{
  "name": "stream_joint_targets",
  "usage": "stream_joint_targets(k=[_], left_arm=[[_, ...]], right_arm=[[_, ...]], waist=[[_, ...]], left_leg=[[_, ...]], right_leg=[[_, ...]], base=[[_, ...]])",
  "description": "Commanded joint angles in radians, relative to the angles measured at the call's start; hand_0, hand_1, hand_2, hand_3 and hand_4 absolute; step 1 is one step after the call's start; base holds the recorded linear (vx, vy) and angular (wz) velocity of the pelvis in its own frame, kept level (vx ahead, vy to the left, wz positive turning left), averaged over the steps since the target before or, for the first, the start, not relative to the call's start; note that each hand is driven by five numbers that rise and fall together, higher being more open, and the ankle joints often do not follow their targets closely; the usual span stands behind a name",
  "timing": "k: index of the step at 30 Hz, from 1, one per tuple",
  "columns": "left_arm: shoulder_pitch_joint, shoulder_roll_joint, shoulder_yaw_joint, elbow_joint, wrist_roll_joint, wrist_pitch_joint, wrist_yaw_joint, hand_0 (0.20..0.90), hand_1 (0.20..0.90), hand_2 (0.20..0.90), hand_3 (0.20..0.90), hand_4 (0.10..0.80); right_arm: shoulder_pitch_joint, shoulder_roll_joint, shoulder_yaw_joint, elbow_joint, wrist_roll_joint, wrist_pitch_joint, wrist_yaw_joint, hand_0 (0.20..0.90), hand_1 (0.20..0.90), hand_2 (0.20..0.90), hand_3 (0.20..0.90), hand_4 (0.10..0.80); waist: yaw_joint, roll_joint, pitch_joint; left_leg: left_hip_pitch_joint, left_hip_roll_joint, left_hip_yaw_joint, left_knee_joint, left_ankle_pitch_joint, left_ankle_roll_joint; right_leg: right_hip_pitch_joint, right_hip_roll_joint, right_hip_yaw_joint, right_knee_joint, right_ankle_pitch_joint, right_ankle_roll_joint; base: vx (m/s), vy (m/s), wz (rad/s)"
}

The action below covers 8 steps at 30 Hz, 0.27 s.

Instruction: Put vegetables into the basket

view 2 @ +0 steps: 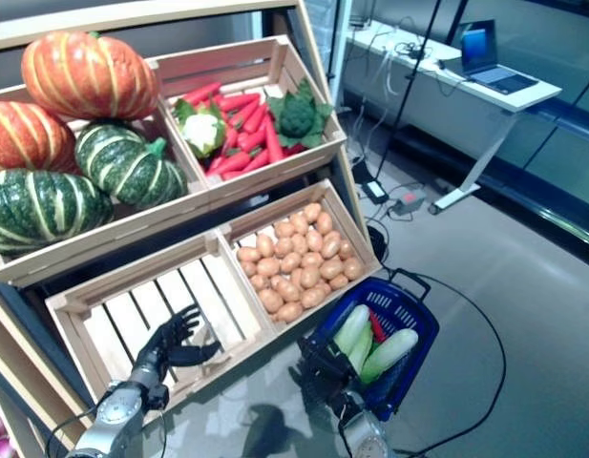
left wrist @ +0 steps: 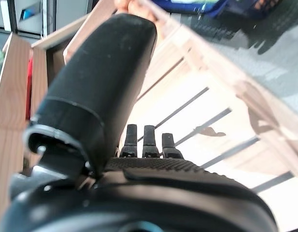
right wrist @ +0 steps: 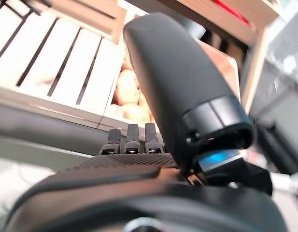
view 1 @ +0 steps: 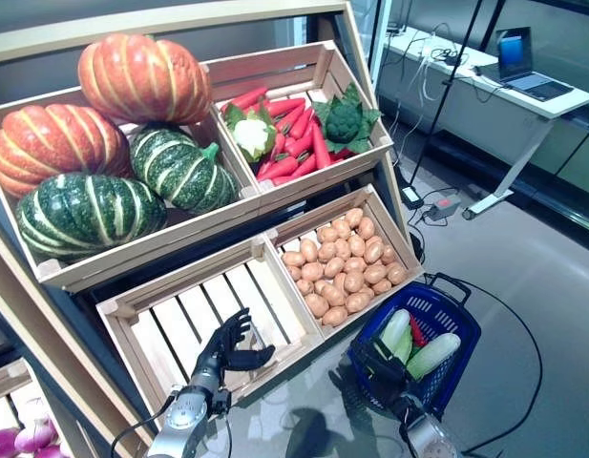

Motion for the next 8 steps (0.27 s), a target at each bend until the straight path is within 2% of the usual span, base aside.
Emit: stream_joint_targets(k=[1, 4, 6, 7, 8], left_arm=[[-0.061, -0.070, -0.008, 0.071, 0.032, -0.107, -0.029, 0.900, 0.900, 0.900, 0.900, 0.800], [-0.075, -0.131, -0.021, 0.207, -0.035, -0.076, -0.010, 0.900, 0.900, 0.900, 0.900, 0.800], [-0.089, -0.165, -0.038, 0.309, 0.023, -0.076, 0.026, 0.900, 0.900, 0.900, 0.900, 0.800], [-0.095, -0.171, -0.064, 0.346, 0.095, -0.065, 0.077, 0.900, 0.900, 0.900, 0.900, 0.800], [-0.099, -0.171, -0.087, 0.358, 0.099, -0.066, 0.098, 0.900, 0.900, 0.900, 0.900, 0.800]], right_arm=[[-0.054, 0.025, 0.020, 0.002, 0.088, 0.018, 0.026, 0.900, 0.900, 0.900, 0.900, 0.800], [-0.076, 0.043, 0.049, 0.092, 0.056, 0.035, 0.079, 0.900, 0.900, 0.900, 0.900, 0.800], [-0.096, 0.037, 0.064, 0.152, 0.047, 0.010, 0.118, 0.900, 0.900, 0.900, 0.900, 0.800], [-0.103, 0.032, 0.071, 0.163, 0.046, 0.012, 0.114, 0.900, 0.900, 0.900, 0.900, 0.800], [-0.106, 0.031, 0.078, 0.169, 0.042, 0.014, 0.107, 0.900, 0.900, 0.900, 0.900, 0.800]], waist=[[-0.039, 0.058, -0.007], [-0.037, 0.062, -0.012], [-0.035, 0.055, -0.017], [-0.035, 0.052, -0.020], [-0.036, 0.051, -0.021]], left_leg=[[-0.024, -0.040, -0.025, -0.010, -0.016, 0.053], [-0.021, -0.042, -0.034, -0.010, -0.017, 0.056], [-0.014, -0.043, -0.038, -0.010, -0.022, 0.057], [-0.014, -0.043, -0.040, -0.010, -0.023, 0.056], [-0.014, -0.043, -0.042, -0.010, -0.023, 0.056]], right_leg=[[-0.042, 0.088, -0.015, -0.062, 0.124, -0.092], [-0.039, 0.088, -0.024, -0.055, 0.112, -0.097], [-0.026, 0.089, -0.032, -0.060, 0.105, -0.098], [-0.023, 0.090, -0.035, -0.063, 0.104, -0.097], [-0.021, 0.090, -0.035, -0.065, 0.103, -0.096]], base=[[0.000, 0.000, 0.00], [0.035, 0.016, 0.00], [0.081, 0.004, 0.00], [0.062, -0.006, -0.01], [0.035, -0.003, -0.01]])
